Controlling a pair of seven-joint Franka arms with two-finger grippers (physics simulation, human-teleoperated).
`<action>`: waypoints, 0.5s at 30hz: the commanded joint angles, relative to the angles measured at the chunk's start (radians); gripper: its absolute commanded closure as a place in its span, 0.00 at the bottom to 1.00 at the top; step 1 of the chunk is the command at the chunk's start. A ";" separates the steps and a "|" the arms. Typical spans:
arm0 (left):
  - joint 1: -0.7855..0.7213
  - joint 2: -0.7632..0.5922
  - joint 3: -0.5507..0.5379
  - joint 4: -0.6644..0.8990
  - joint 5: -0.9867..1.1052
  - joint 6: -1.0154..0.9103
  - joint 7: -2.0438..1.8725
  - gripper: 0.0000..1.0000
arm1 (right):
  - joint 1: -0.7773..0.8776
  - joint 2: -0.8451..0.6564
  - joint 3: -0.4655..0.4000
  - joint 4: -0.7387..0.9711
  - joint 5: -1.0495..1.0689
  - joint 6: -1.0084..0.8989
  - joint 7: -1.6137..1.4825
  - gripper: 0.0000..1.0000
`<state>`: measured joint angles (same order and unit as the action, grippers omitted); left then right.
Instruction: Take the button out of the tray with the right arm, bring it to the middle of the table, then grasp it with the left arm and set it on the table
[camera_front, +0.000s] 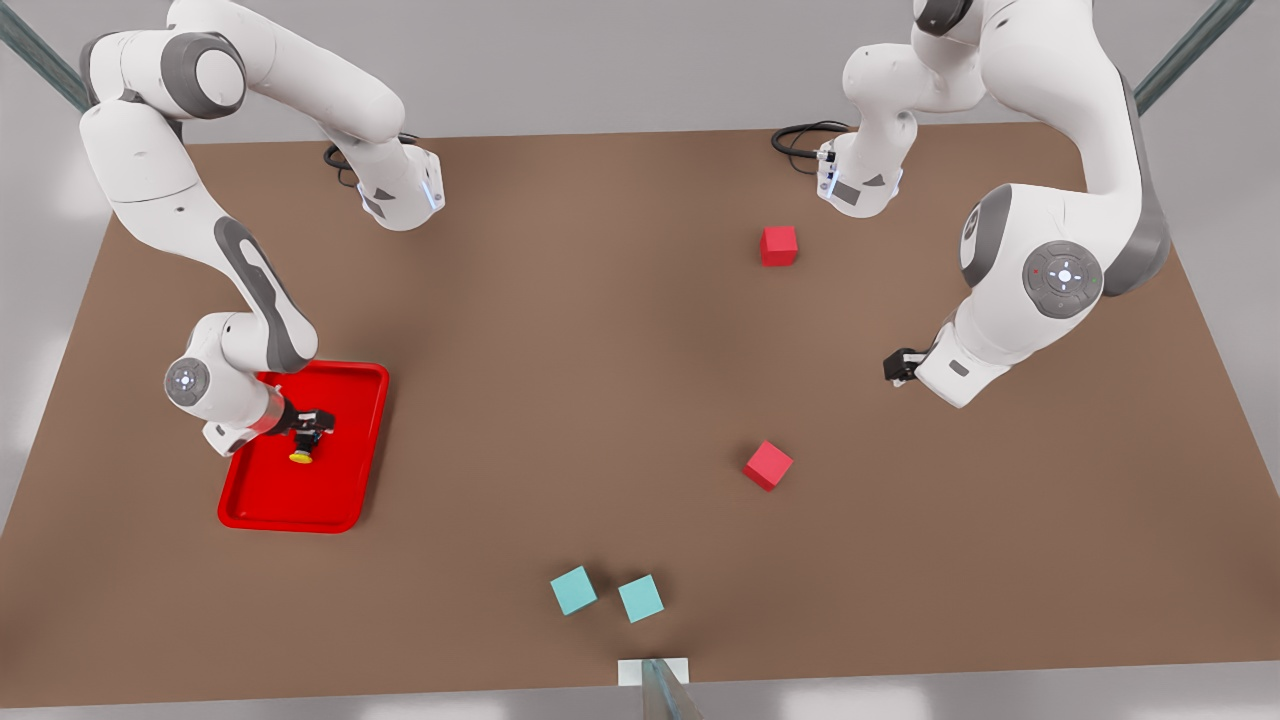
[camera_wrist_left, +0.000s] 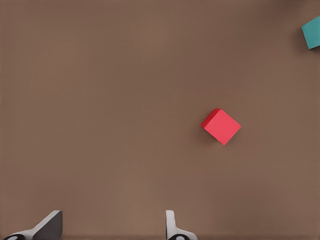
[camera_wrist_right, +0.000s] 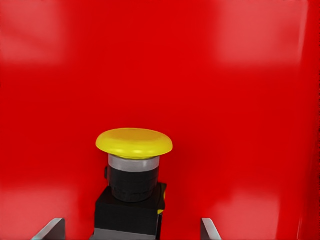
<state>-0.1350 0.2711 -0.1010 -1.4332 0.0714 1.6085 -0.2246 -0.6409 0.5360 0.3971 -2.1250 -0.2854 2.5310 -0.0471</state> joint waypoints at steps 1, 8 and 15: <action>0.000 -0.001 0.000 0.000 0.001 -0.001 -0.004 0.00 | 0.001 -0.001 0.000 0.003 0.002 0.008 -0.042 0.05; 0.000 -0.001 0.000 0.000 0.001 -0.001 -0.004 0.00 | 0.012 -0.001 0.000 0.005 0.002 -0.006 -0.042 0.63; 0.000 -0.001 0.000 0.000 0.001 -0.004 -0.002 0.00 | 0.023 -0.094 0.210 0.232 0.002 -0.394 0.056 0.63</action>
<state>-0.1350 0.2711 -0.1010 -1.4332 0.0714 1.6061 -0.2262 -0.6224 0.4507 0.5856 -1.9240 -0.2742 2.3674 -0.0773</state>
